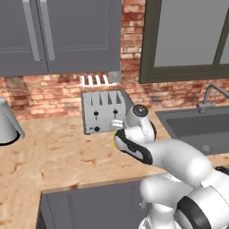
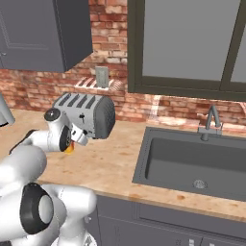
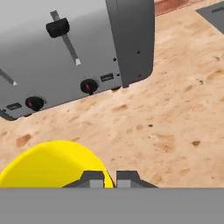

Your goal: Place the pitcher and cup on the dining counter for serving.

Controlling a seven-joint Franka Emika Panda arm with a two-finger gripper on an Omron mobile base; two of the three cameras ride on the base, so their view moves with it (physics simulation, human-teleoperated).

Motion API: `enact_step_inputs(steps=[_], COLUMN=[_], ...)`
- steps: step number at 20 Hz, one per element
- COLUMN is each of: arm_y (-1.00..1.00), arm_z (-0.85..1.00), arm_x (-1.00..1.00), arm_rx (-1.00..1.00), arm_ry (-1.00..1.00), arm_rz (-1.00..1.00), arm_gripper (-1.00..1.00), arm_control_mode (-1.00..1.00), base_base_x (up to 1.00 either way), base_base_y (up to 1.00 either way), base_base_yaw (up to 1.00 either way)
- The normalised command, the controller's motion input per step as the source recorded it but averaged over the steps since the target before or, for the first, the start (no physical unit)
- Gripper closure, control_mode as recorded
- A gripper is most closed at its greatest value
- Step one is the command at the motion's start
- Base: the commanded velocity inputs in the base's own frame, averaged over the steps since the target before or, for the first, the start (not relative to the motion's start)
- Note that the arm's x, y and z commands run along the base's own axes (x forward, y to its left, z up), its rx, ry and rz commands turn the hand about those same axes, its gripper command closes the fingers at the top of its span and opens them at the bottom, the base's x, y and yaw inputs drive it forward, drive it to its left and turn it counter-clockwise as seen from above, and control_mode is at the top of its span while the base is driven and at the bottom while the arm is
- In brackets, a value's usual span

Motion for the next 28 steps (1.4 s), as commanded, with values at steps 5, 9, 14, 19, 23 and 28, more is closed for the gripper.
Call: enact_step_inputs(steps=[5, 9, 14, 19, 23, 28], arm_y=[0.00, -0.06, -0.10, 0.00, 0.00, 0.00], arm_z=[0.52, 0.53, 0.37, 0.00, 0.00, 0.00], arm_x=[-0.40, -0.39, -0.30, 0.00, 0.00, 0.00], arm_rx=[-0.01, 0.00, 0.00, 0.00, 0.00, 0.00], arm_ry=[-0.19, -0.15, -0.08, 0.00, 0.00, 0.00], arm_rz=[0.01, 0.00, 0.01, 0.00, 0.00, 0.00], arm_gripper=[1.00, 1.00, 1.00, 1.00, 1.00, 1.00], arm_control_mode=[-1.00, -1.00, 1.00, 1.00, 1.00, 1.00], base_base_x=[0.00, 0.00, -0.26, -0.93, -0.97, -0.69], base_base_y=[0.00, 0.00, -0.13, -0.36, -0.21, -0.11], base_base_yaw=[0.00, 0.00, 0.07, 0.50, 0.81, 0.95])
